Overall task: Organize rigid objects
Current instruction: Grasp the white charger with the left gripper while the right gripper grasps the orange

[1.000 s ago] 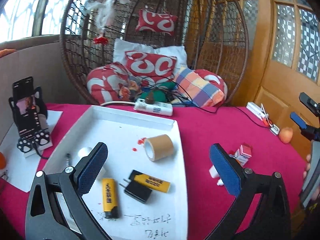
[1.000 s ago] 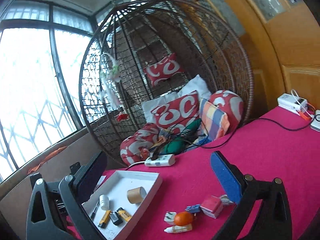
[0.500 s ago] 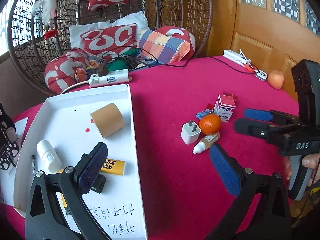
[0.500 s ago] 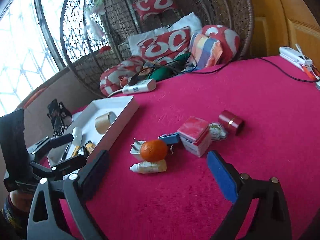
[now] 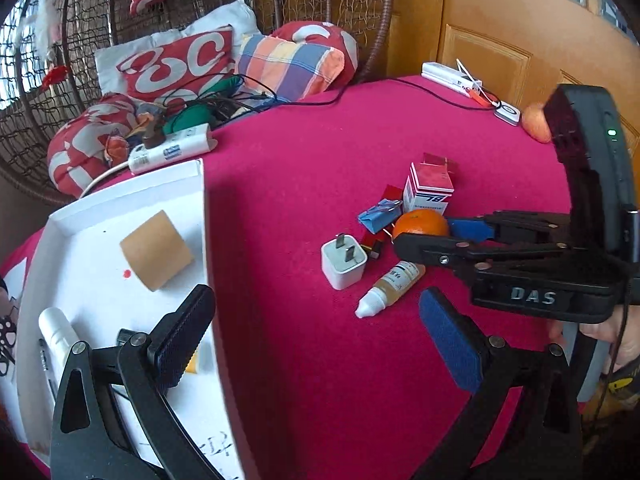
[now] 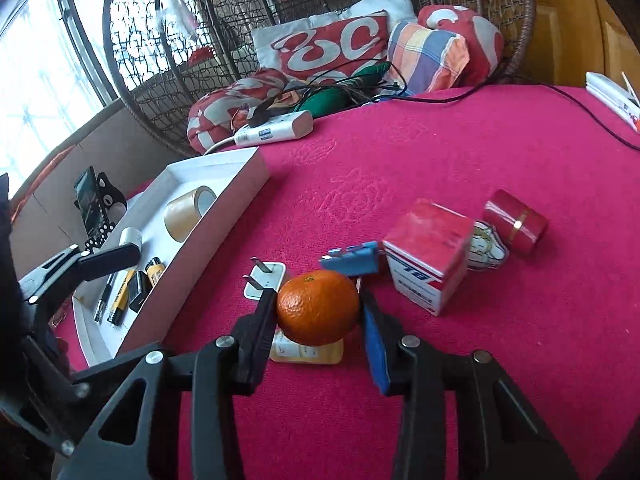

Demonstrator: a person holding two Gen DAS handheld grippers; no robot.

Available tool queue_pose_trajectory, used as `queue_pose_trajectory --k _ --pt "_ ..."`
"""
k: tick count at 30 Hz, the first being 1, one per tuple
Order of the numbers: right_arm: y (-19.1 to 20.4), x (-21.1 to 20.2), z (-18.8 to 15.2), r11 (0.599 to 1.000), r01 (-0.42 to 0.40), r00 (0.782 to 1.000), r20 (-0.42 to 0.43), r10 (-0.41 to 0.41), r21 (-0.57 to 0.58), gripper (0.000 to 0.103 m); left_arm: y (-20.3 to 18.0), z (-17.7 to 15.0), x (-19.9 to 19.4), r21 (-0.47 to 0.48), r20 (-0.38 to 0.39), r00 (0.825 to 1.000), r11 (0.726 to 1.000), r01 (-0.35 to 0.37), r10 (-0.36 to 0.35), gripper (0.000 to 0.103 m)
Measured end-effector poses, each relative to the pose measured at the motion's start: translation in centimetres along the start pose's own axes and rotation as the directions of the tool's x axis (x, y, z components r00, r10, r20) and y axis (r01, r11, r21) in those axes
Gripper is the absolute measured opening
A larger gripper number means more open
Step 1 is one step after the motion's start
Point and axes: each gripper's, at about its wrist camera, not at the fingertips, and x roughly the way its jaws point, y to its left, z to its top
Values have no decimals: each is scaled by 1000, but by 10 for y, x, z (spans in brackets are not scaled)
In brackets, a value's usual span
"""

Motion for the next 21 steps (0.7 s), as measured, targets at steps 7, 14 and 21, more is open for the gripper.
queue_pose_trajectory --k 7,14,21 --pt "-37 -49 -10 992 -12 996 88 1 126 41 -5 17 41 -125 -58 998 992 16 -24 80" --pt "-43 -60 -9 987 -41 992 124 21 158 41 -7 16 65 -145 -104 995 989 -11 -4 55" --pt "-33 -66 -10 991 -52 989 144 34 122 41 -8 9 59 -117 -50 999 993 4 -10 29"
